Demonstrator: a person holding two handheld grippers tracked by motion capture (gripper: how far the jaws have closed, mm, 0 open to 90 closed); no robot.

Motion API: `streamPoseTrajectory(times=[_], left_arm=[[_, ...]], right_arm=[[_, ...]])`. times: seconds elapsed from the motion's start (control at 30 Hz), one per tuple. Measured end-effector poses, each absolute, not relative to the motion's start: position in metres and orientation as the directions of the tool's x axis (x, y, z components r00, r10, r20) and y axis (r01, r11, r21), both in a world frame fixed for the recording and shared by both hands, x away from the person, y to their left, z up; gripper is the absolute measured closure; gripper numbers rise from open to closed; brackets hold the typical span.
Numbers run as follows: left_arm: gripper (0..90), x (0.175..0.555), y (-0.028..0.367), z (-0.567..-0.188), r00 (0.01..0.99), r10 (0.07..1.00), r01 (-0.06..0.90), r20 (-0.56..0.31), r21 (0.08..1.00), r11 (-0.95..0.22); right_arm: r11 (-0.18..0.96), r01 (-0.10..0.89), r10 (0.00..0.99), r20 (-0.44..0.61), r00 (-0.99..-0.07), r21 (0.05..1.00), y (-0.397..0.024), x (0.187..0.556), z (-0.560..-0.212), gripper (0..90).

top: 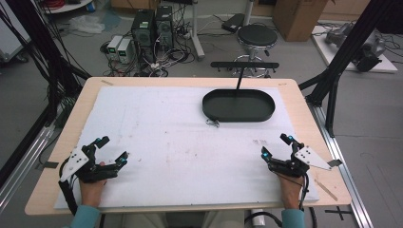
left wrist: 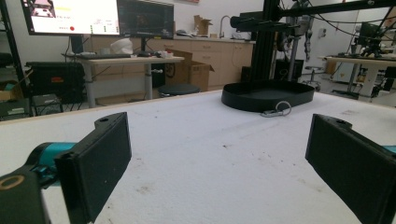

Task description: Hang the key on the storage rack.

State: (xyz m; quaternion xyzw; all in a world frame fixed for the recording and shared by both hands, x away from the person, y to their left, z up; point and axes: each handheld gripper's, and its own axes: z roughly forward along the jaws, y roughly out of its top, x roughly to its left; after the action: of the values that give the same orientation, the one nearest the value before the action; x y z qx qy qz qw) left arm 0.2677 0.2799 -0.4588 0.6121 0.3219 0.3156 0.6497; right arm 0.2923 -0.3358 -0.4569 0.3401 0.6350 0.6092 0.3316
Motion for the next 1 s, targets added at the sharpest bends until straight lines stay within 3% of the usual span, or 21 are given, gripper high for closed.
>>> streamPoseTrajectory(times=[0.77, 1.0], left_arm=[[7.3, 0.267, 0.279, -0.459, 0.594, 0.804, -0.029, -0.017, 0.999, 0.042], [7.3, 0.267, 0.279, -0.459, 0.595, 0.804, -0.024, -0.021, 0.999, 0.044]], right_arm=[[0.052, 0.07, 0.856, -0.008, -0.516, 0.996, -0.332, 0.296, -0.454, 8.7], [0.117, 0.113, 0.841, -0.038, -0.539, 0.987, -0.324, 0.307, -0.439, 8.8]])
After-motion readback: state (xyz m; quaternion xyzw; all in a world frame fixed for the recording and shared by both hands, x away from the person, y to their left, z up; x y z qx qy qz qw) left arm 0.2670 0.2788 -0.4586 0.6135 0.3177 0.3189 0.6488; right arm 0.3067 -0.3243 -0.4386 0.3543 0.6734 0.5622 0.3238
